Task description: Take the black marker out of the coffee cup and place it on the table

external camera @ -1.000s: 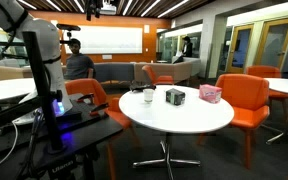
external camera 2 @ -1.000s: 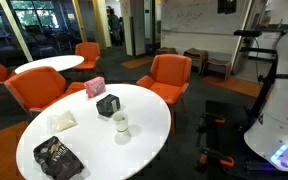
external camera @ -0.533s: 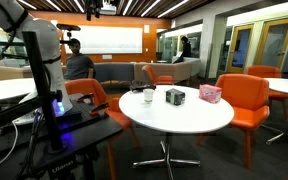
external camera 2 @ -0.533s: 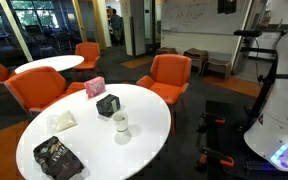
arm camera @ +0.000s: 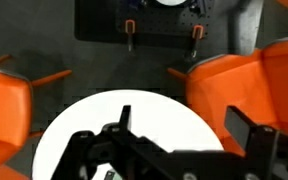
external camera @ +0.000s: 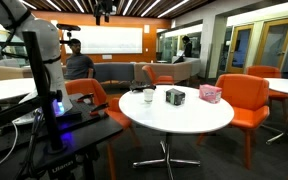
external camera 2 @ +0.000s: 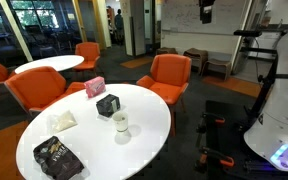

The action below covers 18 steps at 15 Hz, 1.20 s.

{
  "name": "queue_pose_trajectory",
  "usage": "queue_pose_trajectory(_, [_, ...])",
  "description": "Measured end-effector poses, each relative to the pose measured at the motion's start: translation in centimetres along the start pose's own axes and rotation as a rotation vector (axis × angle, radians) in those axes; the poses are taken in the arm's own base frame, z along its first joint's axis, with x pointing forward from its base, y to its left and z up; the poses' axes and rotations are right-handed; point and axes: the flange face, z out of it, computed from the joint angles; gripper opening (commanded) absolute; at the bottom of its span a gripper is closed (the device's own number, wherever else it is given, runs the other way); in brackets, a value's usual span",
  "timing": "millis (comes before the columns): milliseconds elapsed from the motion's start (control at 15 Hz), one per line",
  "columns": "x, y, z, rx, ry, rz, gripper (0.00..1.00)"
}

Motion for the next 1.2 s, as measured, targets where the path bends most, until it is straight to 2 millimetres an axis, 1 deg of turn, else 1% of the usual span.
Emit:
queue_pose_trajectory(333, [6.4,1.9,2.2,-0.056,-0.003,-0.009,1.0])
queue_pose_trajectory(667, [12.0,4.0,4.2,-0.072,0.009,-0.012,1.0])
queue_pose_trajectory(867, [15.8,5.7,6.4,-0.071,0.068,0.023,1.0])
queue_pose_trajectory(1000, [18.5,7.0,8.2,-0.055,0.132,0.118,1.0])
queue_pose_trajectory(1200, [21.5,8.5,11.8,-0.009,0.147,0.22,1.0])
